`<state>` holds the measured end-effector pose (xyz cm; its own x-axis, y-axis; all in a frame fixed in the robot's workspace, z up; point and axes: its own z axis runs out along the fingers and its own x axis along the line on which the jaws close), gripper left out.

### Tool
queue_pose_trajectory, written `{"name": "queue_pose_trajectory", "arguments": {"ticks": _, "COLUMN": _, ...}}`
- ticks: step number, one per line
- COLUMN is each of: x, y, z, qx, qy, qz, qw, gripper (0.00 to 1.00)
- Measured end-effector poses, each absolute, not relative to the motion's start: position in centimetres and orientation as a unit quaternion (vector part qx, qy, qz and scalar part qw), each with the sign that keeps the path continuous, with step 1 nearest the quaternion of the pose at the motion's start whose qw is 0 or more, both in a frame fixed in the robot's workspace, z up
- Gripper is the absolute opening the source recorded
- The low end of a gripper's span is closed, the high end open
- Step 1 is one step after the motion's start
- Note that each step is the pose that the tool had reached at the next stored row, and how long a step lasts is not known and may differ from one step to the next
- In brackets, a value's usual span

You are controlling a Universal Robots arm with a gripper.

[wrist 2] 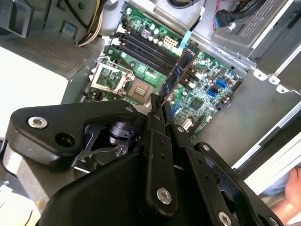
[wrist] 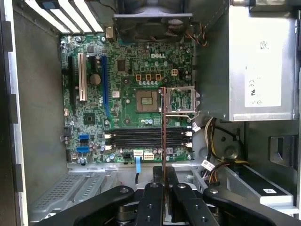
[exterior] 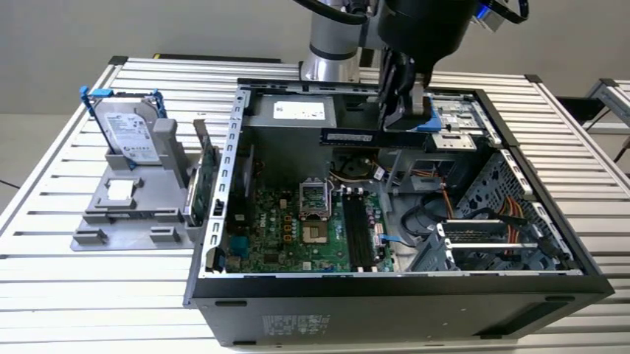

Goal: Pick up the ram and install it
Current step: 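Pick up the ram and move it above insertion slot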

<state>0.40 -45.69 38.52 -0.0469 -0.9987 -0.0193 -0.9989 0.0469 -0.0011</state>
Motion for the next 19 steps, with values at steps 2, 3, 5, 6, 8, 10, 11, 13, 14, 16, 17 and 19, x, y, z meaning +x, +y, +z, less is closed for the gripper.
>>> {"name": "queue_pose_trajectory", "arguments": {"ticks": 2, "x": 0.8, "y": -45.7, "z": 38.5, "qx": -0.689, "qy": 0.725, "qz": 0.006, "qw": 0.007, "gripper": 0.00}}
{"name": "queue_pose_trajectory", "arguments": {"ticks": 3, "x": 0.9, "y": -45.6, "z": 38.5, "qx": -0.688, "qy": 0.726, "qz": 0.006, "qw": 0.007, "gripper": 0.00}}
{"name": "queue_pose_trajectory", "arguments": {"ticks": 5, "x": 1.2, "y": -45.6, "z": 38.5, "qx": -0.685, "qy": 0.728, "qz": 0.006, "qw": 0.007, "gripper": 0.00}}
{"name": "queue_pose_trajectory", "arguments": {"ticks": 6, "x": 1.4, "y": -45.6, "z": 38.5, "qx": -0.684, "qy": 0.729, "qz": 0.006, "qw": 0.007, "gripper": 0.00}}
{"name": "queue_pose_trajectory", "arguments": {"ticks": 8, "x": 1.6, "y": -45.6, "z": 38.5, "qx": -0.682, "qy": 0.731, "qz": 0.006, "qw": 0.007, "gripper": 0.00}}
{"name": "queue_pose_trajectory", "arguments": {"ticks": 10, "x": 1.8, "y": -45.6, "z": 38.5, "qx": -0.680, "qy": 0.733, "qz": 0.006, "qw": 0.007, "gripper": 0.00}}
{"name": "queue_pose_trajectory", "arguments": {"ticks": 11, "x": 1.9, "y": -45.6, "z": 38.5, "qx": -0.680, "qy": 0.734, "qz": 0.006, "qw": 0.007, "gripper": 0.00}}
{"name": "queue_pose_trajectory", "arguments": {"ticks": 13, "x": 2.1, "y": -45.5, "z": 38.5, "qx": -0.678, "qy": 0.735, "qz": 0.006, "qw": 0.007, "gripper": 0.00}}
{"name": "queue_pose_trajectory", "arguments": {"ticks": 14, "x": 2.1, "y": -45.5, "z": 38.5, "qx": -0.678, "qy": 0.735, "qz": 0.006, "qw": 0.007, "gripper": 0.00}}
{"name": "queue_pose_trajectory", "arguments": {"ticks": 16, "x": 2.3, "y": -45.4, "z": 38.5, "qx": -0.677, "qy": 0.736, "qz": 0.006, "qw": 0.007, "gripper": 0.00}}
{"name": "queue_pose_trajectory", "arguments": {"ticks": 17, "x": 2.3, "y": -45.4, "z": 38.5, "qx": -0.677, "qy": 0.736, "qz": 0.006, "qw": 0.007, "gripper": 0.00}}
{"name": "queue_pose_trajectory", "arguments": {"ticks": 19, "x": 2.5, "y": -45.4, "z": 38.5, "qx": -0.676, "qy": 0.737, "qz": 0.006, "qw": 0.007, "gripper": 0.00}}
